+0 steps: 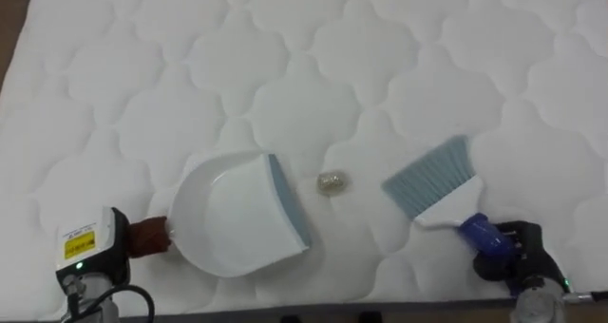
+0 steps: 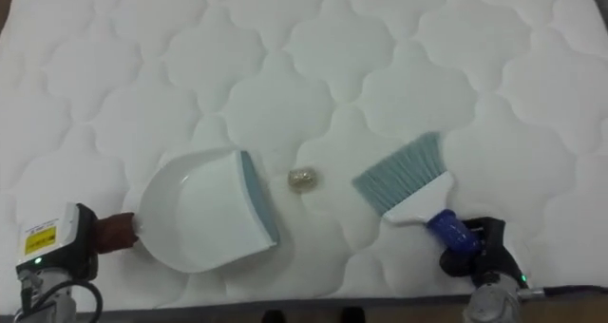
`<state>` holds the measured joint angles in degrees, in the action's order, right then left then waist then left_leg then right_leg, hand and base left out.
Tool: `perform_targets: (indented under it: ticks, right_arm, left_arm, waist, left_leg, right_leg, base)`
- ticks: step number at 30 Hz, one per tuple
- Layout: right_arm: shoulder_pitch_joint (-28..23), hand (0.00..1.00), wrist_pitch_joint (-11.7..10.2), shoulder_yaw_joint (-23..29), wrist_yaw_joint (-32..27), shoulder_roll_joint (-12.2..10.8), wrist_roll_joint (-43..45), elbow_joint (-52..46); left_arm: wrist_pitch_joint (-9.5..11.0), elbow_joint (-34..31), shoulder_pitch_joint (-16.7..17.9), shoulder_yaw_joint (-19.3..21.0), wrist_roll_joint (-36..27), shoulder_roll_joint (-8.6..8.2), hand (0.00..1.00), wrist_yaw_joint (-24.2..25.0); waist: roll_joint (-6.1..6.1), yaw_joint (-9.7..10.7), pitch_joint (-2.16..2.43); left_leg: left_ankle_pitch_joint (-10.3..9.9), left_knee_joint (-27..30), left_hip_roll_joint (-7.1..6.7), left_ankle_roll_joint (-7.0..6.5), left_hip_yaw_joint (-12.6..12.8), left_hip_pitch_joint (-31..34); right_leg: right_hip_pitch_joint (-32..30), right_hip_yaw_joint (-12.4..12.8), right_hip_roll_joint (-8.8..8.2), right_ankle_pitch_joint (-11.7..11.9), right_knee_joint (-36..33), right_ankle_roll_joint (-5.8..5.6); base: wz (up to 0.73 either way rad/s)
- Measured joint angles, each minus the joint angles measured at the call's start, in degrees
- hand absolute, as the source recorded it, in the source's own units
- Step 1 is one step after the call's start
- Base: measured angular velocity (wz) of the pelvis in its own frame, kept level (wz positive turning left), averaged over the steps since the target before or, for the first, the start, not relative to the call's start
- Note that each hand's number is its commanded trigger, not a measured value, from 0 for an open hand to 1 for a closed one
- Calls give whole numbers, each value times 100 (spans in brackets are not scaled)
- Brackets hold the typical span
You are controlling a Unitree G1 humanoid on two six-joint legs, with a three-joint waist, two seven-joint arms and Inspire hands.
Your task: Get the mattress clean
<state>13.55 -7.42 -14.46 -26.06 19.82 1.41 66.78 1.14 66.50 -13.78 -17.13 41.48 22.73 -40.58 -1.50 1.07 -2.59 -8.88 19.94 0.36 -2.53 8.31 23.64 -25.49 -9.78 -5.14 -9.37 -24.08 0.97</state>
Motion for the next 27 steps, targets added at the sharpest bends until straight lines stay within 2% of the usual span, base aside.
perform_targets:
  ticks: [2, 6, 9, 12, 15, 19, 21, 27]
  right_arm:
    - [132, 100, 27, 0, 2, 54, 187, 105]
    - [389, 100, 304, -85, 70, 249, 890, 98]
    - [598, 100, 528, -227, 183, 409, 1288, 70]
    - [688, 100, 645, -234, 189, 511, 1622, 78]
    - [764, 100, 791, -248, 186, 538, 1730, 82]
    - [873, 100, 888, -385, 178, 576, 1763, 112]
    - [1027, 100, 927, -566, 177, 595, 1765, 188]
    - [1121, 100, 1009, -681, 176, 649, 1970, 191]
  left_arm:
    - [-11, -21, -87, 0, 174, 82, 100, 0]
    - [-178, -114, -239, -84, 587, 308, 100, -49]
    - [-374, -128, -334, -151, 693, 339, 100, -92]
    - [-434, -131, -367, -171, 792, 340, 100, -113]
    - [-510, -124, -495, -227, 826, 343, 100, -166]
    - [-537, -105, -625, -241, 947, 373, 100, -249]
    - [-579, -105, -694, -357, 994, 476, 100, -384]
    - [-676, -63, -832, -381, 1082, 499, 100, -402]
  waist:
    - [57, -12, -14]
    - [212, -99, -15]
    - [338, -153, -25]
    - [442, -213, -38]
    - [532, -297, -82]
    - [568, -300, -97]
    - [598, -288, -112]
    - [651, -273, -143]
  left_leg:
    - [-3, 55, 3, -6, -2, 70]
    - [-5, 71, 21, -9, 76, 80]
    - [-4, 72, 16, -9, 99, 70]
    - [-4, 81, 22, -9, 97, 74]
    - [-5, 96, 39, -7, 84, 96]
    - [-8, 167, 58, -8, 40, 192]
    - [-8, 195, 76, -7, 36, 266]
    - [-10, 267, 93, -1, 5, 367]
  right_leg:
    - [-61, -15, -6, 1, -38, 2]
    - [-122, 44, -3, 8, -84, 11]
    - [-180, 8, -76, -4, -187, 28]
    - [-178, 9, -69, -3, -182, 29]
    - [-173, -31, -61, 16, -153, 48]
    - [-203, -159, -77, 28, -155, 66]
    - [-255, -205, -74, 42, -166, 89]
    - [-287, -268, -74, 50, -173, 101]
  base:
    - [3]
    - [-8]
    - [-7]
    - [0]
    - [1]
    - [7]
    - [0]
    - [4]
